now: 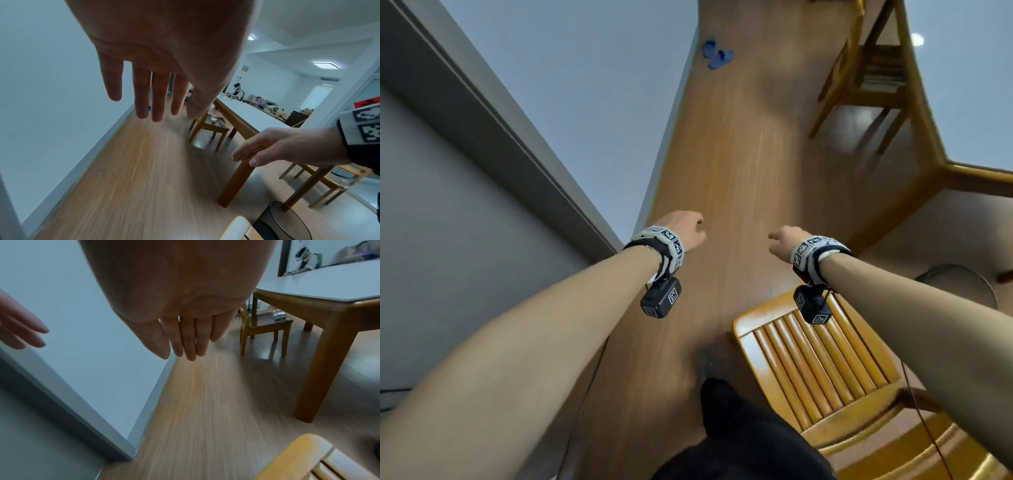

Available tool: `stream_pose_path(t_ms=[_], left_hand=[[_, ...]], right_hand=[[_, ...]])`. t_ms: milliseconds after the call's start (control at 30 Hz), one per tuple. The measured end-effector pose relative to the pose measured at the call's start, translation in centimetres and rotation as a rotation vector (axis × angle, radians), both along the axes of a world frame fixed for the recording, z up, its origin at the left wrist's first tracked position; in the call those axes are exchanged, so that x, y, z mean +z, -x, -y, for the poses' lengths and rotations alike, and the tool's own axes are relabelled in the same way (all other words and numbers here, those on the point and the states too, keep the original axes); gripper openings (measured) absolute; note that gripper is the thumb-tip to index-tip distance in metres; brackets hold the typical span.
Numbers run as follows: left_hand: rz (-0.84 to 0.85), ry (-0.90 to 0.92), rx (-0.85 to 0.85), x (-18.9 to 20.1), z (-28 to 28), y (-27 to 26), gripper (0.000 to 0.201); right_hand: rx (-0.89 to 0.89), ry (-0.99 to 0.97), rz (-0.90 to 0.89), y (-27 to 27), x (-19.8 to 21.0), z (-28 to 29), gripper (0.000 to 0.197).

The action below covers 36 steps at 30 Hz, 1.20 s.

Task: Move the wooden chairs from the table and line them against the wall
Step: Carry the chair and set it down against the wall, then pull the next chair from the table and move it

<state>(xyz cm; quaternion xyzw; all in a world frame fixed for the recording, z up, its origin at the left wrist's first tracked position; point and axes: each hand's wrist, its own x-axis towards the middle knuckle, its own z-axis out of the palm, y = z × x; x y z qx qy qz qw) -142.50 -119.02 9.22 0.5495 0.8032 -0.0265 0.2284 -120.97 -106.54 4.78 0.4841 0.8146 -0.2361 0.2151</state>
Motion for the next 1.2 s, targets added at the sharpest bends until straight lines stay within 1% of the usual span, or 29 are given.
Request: stream_pose_path(t_ms=[167,300,433,600,700,833,967,1067,1200], left_hand=[[-0.024,-0.027,-0.082,2.1,-11.1,6.0,0.047],[-0.002,-0.044,-0.134,2.5,-19.6,9.6,0.048],[0.004,-0.037,-0.200,1.7,-28.4,13.0,0.049],[-0.037,-0.020,-0.327,-0.2,-41.2,17.2,0.047],[-0.020,-0.052,-0.406,0.0,-49.8,19.1,0.047],[-0.025,-0.087,-0.503,1.0,-60.7,20.8,0.045],[-0.027,-0.058,-0.588,1.7,-69.9,20.8,0.044],[-0.017,-0.065,-0.629,1.9,-77.1,20.0,0.044],[-0.014,-0.085,-0.660,1.0,-87.1,19.2,0.045]], right_hand=[[-0.050,-0.029,-0.024,5.8,1.4,-9.1,0.051],[-0.076,-0.046,-0.030,9.4,2.3,-16.4,0.051],[-0.143,-0.037,-0.019,12.1,1.6,-23.6,0.051],[-0.226,-0.015,0.034,15.0,0.3,-33.6,0.051],[-0.297,-0.016,0.068,16.6,1.4,-40.0,0.048],[-0.406,-0.052,0.024,18.7,3.9,-49.0,0.050],[-0.485,-0.065,-0.025,19.9,5.2,-56.2,0.051],[-0.533,-0.049,-0.024,19.7,4.9,-62.0,0.052],[-0.552,-0.019,-0.002,18.9,2.9,-71.3,0.051]])
